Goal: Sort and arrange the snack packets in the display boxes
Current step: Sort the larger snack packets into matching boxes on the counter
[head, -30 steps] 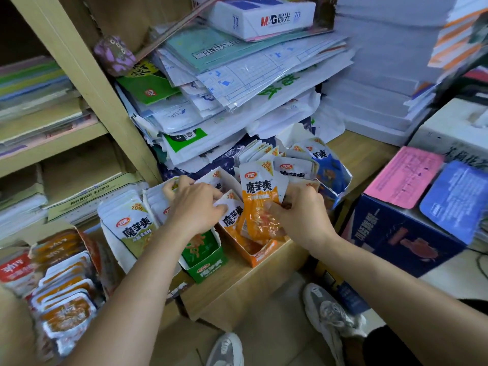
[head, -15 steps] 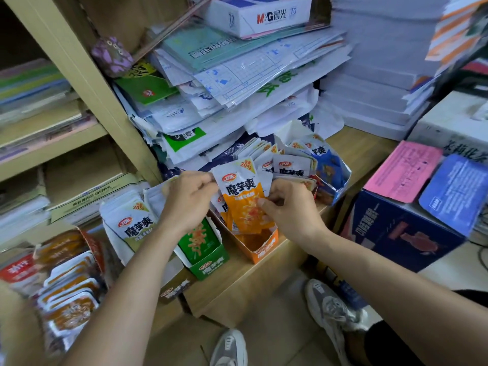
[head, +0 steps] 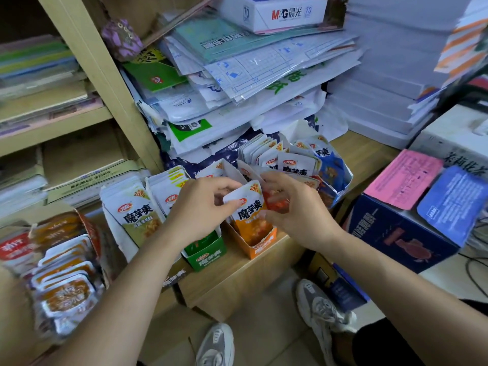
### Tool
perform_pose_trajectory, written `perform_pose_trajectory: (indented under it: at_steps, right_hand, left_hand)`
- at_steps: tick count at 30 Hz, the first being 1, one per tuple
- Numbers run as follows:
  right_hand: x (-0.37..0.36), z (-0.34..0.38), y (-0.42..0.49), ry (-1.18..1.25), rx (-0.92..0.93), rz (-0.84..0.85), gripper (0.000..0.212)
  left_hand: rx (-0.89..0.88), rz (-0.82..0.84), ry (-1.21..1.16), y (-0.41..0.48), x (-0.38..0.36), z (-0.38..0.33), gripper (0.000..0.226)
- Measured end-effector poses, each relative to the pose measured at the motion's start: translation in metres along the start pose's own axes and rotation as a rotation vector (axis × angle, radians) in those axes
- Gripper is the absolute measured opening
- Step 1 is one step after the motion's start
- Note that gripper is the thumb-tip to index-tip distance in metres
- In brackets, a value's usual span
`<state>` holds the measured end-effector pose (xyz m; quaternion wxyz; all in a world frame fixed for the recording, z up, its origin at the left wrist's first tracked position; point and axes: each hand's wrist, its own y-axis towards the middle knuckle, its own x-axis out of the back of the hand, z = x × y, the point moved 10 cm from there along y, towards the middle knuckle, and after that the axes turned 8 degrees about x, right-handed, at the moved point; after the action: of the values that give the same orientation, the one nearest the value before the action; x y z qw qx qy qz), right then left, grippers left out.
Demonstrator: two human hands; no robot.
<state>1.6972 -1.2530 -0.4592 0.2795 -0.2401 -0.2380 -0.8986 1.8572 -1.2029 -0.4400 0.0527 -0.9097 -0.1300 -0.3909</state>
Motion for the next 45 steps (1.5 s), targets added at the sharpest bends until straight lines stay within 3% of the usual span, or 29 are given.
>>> perform_pose_trajectory:
  at_steps: [3,6,8,10,12,14,17,20,25,29,32,34,37,41,45]
  right_hand:
    - [-0.001,0.02,-0.001,-0.054,0.153,0.059,0.083]
    - [-0.001,0.025,-0.005,-0.187,0.221,0.137,0.061]
    - [0.004,0.023,-0.009,-0.192,0.218,0.155,0.038]
    - [0.006,0.021,-0.012,-0.154,0.207,0.183,0.025]
    - [0.006,0.02,-0.013,-0.127,0.206,0.222,0.017]
    - [0.003,0.017,-0.015,-0.094,0.184,0.275,0.014]
    - [-0.002,0.013,-0.017,-0.033,0.157,0.335,0.014]
    - [-0.009,0.016,-0.018,-0.036,0.201,0.384,0.027]
    - [-0.008,0.016,-0.027,-0.039,0.276,0.315,0.023]
    - [-0.005,0.009,-0.045,0.044,0.253,0.267,0.023]
    - [-0.004,-0.013,-0.061,0.096,0.137,0.173,0.03]
    - [-0.012,-0.025,-0.07,0.237,0.054,0.199,0.03]
    - [-0.02,-0.021,-0.078,0.404,0.109,0.25,0.031]
    - [-0.022,-0.028,-0.08,0.348,0.123,0.219,0.034]
    - [-0.026,-0.019,-0.077,0.387,0.154,0.196,0.032]
  left_hand:
    - [-0.027,0.124,-0.154,-0.006,-0.008,-0.013,0.022]
    - [0.059,0.249,-0.365,-0.006,-0.007,-0.008,0.024]
    - [0.044,0.06,-0.213,0.002,0.015,0.005,0.021]
    - [0.006,-0.152,0.113,0.01,0.034,0.013,0.02]
    - [-0.008,-0.225,0.38,0.015,0.036,0.015,0.021]
    - [-0.012,-0.193,0.549,0.021,0.025,0.018,0.028]
    - [0.024,-0.112,0.666,0.027,0.009,0.026,0.038]
    - [0.026,-0.081,0.621,0.029,0.003,0.026,0.037]
    - [-0.008,-0.158,0.563,0.031,0.009,0.011,0.038]
    - [-0.13,-0.192,0.536,0.022,0.008,-0.009,0.043]
    - [-0.235,-0.22,0.423,0.008,0.009,-0.023,0.045]
    - [-0.29,-0.232,0.34,-0.002,0.01,-0.03,0.045]
    - [-0.339,-0.244,0.299,-0.014,0.01,-0.036,0.047]
    - [-0.249,-0.279,0.426,-0.025,0.001,-0.039,0.049]
    - [-0.103,-0.275,0.832,-0.029,-0.029,-0.03,0.056]
